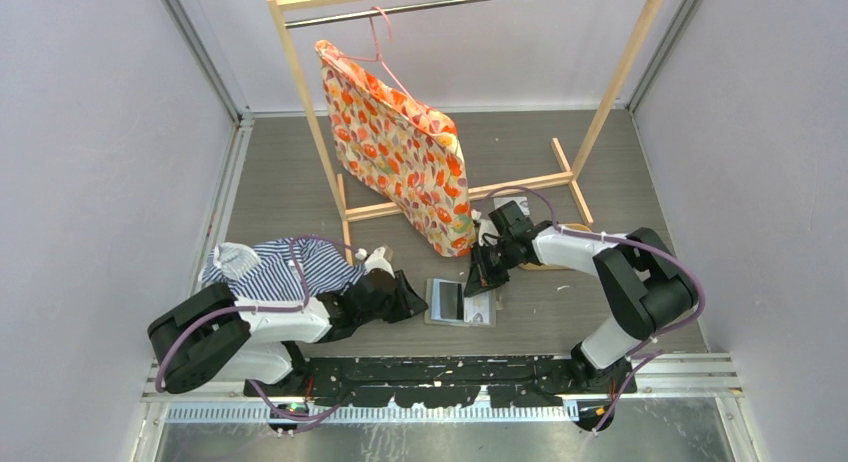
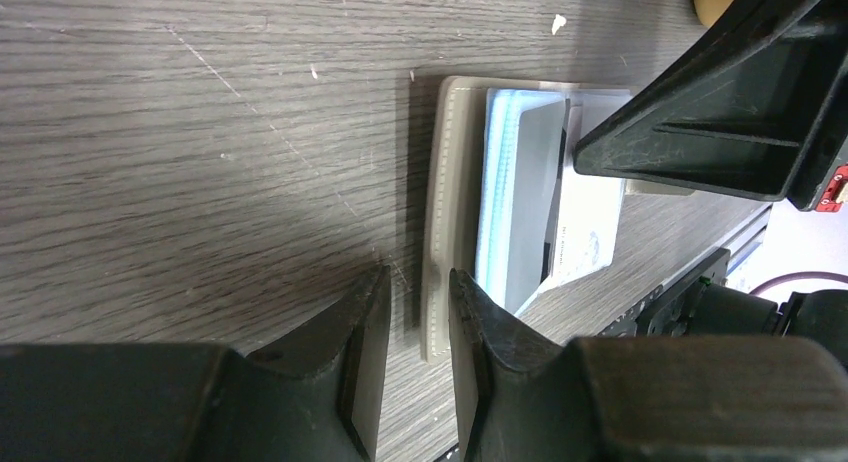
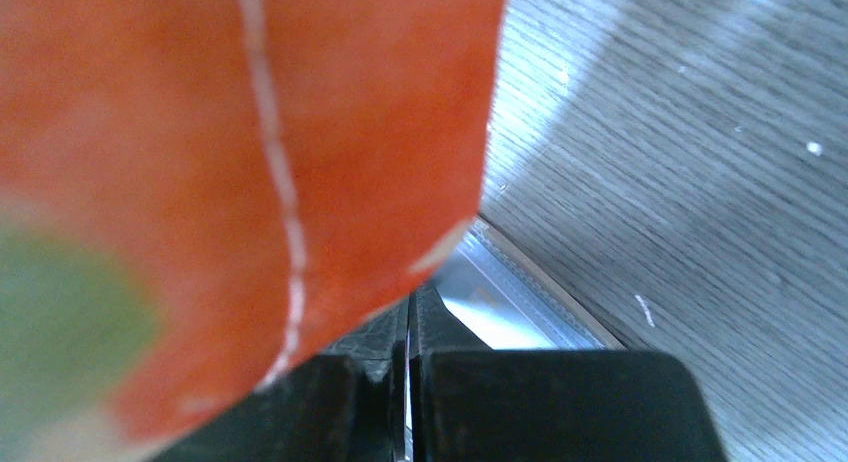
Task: Put the credit cards into the card holder
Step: Insert the credit card into the card holder.
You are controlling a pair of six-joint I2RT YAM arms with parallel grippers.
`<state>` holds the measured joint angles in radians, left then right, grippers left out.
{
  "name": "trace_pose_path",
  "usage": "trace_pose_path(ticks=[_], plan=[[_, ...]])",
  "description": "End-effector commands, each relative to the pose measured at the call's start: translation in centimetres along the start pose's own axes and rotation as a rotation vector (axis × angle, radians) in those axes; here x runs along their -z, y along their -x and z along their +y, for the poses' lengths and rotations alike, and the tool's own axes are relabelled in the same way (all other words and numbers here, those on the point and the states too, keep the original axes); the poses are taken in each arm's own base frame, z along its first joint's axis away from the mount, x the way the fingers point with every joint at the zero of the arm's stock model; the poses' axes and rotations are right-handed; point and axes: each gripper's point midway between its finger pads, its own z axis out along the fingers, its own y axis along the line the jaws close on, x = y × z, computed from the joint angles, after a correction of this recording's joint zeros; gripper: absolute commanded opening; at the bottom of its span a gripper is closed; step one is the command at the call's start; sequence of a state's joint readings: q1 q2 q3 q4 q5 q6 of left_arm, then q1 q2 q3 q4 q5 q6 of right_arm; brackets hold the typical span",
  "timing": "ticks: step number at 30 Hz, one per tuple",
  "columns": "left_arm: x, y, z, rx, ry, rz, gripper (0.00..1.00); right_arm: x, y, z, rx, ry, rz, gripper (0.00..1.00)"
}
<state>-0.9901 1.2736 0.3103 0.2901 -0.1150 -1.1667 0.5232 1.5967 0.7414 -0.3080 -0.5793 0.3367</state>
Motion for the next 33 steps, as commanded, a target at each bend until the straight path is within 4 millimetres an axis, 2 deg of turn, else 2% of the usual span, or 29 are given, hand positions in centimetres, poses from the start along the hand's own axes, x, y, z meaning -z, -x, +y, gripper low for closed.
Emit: trace_pose_path(ticks=[1, 5, 8, 13, 16, 20, 25, 28, 30, 33], plan=[[-0.4, -0.3, -0.3, -0.029, -0.007, 0.019, 0.30, -0.6, 0.8, -0.5, -0.009, -0.046, -0.003, 0.01], [-0.6, -0.8, -0.1, -0.028, -0.005, 0.041, 0.30, -1.7, 0.7, 0.2, -0.025, -0.017, 0.039, 0.01], [-0.6, -1.0, 0.0, -0.025, -0.001, 0.052, 0.30, -2.1, 1.0, 1.3, -0.035, 0.034, 0.049, 0.01], [-0.6, -1.0, 0.4, -0.024, 0.012, 0.050, 0.30, -1.9, 1.5, 3.7, -0.040, 0.153, 0.049, 0.01], [-0.4, -0.7, 0.7, -0.021, 0.028, 0.034, 0.30, -0.8, 1.7, 4.0, 0.038, 0.140, 0.038, 0.01], [0.5, 0.1, 1.5, -0.035, 0.065, -0.007, 0.31, 1.7, 2.0, 4.0, 0.229, 0.118, 0.035, 0.01], [2.3, 1.2, 2.3, -0.076, 0.097, -0.054, 0.36, 6.3, 1.7, 5.1, 0.459, 0.247, 0.097, 0.06], [3.4, 1.9, 1.9, -0.107, 0.073, -0.081, 0.44, 8.6, 3.4, 3.5, 0.458, 0.232, 0.034, 0.10], [4.2, 2.6, 0.6, -0.141, 0.018, -0.103, 0.51, 8.9, 4.5, 0.9, 0.430, 0.106, 0.001, 0.12], [5.0, 3.5, -1.3, -0.185, -0.071, -0.143, 0.66, 9.0, 6.9, -3.7, 0.413, -0.162, -0.050, 0.13]])
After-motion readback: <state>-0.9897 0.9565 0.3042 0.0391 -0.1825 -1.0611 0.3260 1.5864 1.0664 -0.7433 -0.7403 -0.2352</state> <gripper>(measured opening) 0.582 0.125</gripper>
